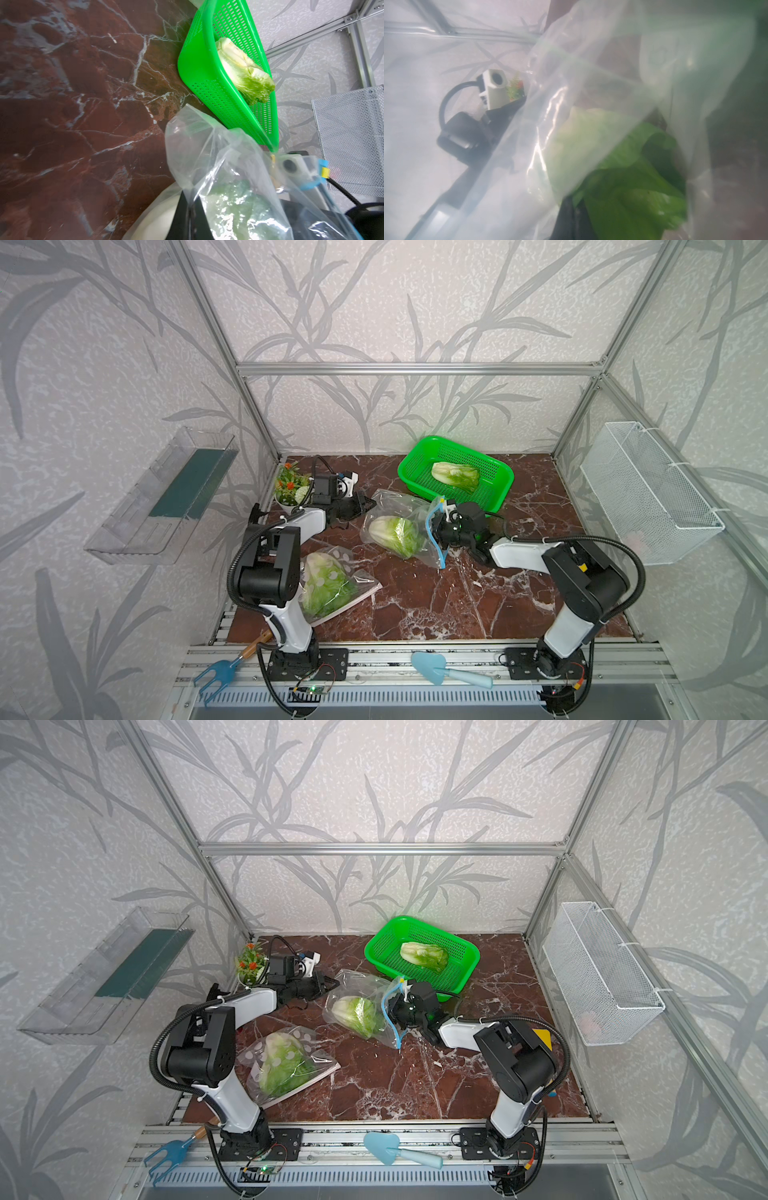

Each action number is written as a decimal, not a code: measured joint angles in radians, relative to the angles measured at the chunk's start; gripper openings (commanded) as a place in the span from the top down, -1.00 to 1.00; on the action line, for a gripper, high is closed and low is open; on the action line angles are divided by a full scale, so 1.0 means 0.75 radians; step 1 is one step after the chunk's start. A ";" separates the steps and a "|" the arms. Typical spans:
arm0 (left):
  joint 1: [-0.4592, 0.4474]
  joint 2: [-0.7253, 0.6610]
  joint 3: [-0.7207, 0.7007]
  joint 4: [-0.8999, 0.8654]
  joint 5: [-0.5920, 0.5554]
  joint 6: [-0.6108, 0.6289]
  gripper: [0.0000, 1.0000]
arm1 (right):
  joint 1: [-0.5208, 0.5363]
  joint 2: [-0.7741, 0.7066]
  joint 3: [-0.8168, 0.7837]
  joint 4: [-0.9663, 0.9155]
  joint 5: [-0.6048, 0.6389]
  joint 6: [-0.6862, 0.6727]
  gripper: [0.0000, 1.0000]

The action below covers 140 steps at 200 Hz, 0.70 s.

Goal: Open the zip-top bag and take out the chinese cabbages
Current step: Pick up the Chinese cabbage from the zipper food storage bag.

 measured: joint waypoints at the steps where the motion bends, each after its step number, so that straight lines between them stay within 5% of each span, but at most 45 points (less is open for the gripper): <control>1: 0.002 0.000 0.000 -0.005 -0.003 0.004 1.00 | -0.002 -0.008 -0.002 -0.006 0.001 -0.004 1.00; 140: 0.074 0.017 0.212 -0.402 -0.197 0.146 1.00 | -0.289 -0.694 -0.010 -0.828 0.042 -0.409 1.00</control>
